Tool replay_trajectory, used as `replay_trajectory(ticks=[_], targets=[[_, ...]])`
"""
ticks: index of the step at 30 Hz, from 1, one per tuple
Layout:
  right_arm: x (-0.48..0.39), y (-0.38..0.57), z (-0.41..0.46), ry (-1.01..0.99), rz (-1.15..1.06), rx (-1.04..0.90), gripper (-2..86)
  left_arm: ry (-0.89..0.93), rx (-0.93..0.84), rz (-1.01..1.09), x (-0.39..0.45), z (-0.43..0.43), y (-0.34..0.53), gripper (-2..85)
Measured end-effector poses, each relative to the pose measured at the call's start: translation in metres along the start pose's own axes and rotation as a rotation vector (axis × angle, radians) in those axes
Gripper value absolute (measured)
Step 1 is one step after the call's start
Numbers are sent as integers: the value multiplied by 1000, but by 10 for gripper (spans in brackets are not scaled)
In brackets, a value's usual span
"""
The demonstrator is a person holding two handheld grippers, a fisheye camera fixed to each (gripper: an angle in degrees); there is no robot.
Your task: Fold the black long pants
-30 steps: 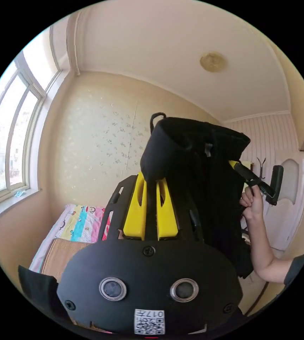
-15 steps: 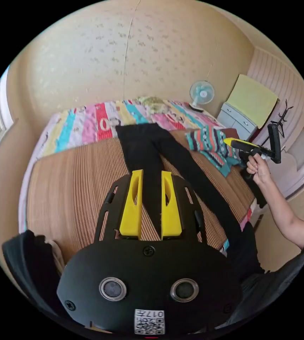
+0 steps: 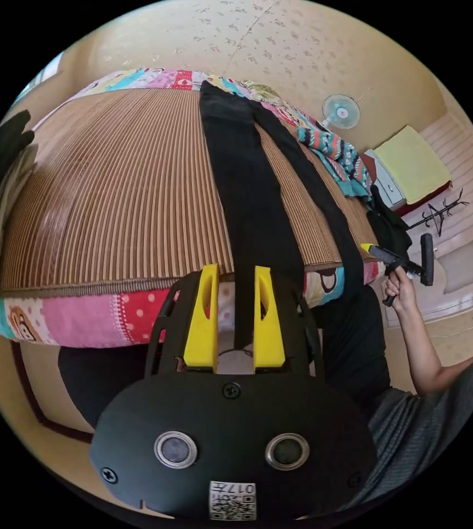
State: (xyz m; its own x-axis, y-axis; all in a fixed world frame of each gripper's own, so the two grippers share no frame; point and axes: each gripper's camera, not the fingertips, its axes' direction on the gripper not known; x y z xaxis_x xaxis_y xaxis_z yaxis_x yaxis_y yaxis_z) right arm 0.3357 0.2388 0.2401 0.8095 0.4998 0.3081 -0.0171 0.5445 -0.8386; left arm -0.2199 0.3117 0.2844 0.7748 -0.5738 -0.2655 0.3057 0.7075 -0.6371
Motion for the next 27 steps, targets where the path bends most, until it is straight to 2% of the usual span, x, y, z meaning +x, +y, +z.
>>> replay_trajectory(ticks=[5,9,11,13,15,19,22,24,27], targets=[[43,9,-29,-32,23,3,101,106,15,-99,-14,2,21,115],[65,4,-33,-66,-10,-52,117,85,-20,-82,-19,19,27,110],[73,0,-33,-75,-5,-65,117,102,-45,-76,-22,26,26,81],[79,-4,-37,-92,22,-46,114,175,-48,-54,-24,28,26,4],[85,-10,-44,-143,30,-14,106,229,-26,-28,-25,24,29,-5],[94,-24,-47,-136,40,-29,107,120,-9,-28,-28,12,34,-6],[98,-34,-50,-88,32,-57,115,5,87,-64,-35,-11,36,4],[100,-41,-52,-34,8,-85,115,27,85,-108,-42,-20,27,95],[108,-48,-47,-51,18,-152,113,94,76,-85,-38,-25,15,155]])
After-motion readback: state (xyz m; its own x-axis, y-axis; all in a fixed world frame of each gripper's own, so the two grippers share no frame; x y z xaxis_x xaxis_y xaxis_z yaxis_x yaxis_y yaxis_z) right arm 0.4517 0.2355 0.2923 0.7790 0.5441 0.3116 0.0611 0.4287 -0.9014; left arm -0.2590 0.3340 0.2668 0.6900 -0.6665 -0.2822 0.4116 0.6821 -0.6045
